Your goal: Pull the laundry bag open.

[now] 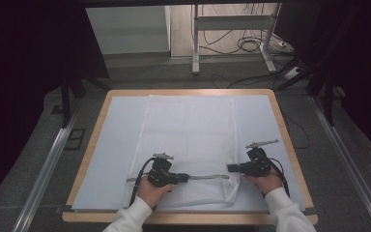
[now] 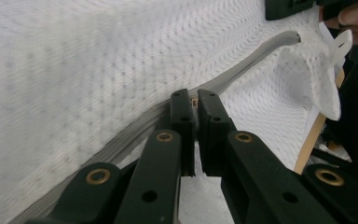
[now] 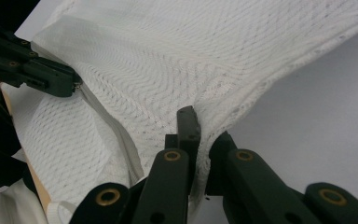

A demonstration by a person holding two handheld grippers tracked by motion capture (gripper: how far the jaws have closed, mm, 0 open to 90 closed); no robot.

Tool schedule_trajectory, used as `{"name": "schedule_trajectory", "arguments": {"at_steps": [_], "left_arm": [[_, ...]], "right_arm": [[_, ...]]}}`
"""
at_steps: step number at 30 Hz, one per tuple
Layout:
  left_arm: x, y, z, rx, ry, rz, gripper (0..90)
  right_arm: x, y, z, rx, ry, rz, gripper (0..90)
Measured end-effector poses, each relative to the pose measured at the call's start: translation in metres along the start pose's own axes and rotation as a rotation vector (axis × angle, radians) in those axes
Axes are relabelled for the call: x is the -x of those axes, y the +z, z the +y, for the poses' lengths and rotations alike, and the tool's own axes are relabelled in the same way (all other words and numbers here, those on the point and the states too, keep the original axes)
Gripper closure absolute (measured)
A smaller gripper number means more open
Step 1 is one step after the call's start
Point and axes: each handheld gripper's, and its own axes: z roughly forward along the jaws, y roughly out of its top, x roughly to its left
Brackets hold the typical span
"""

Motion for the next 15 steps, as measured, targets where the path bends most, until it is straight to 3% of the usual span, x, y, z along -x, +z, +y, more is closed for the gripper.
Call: {"name": "schedule_trajectory", "arguments": {"at_steps": [15], "left_arm": [[-0.0067, -0.0106, -0.0052, 0.007, -0.01, 0.02, 86.9]], "right_arm": [[0.0009, -0.0014, -0.0001, 0.007, 0.002, -0.004, 87.6]]}}
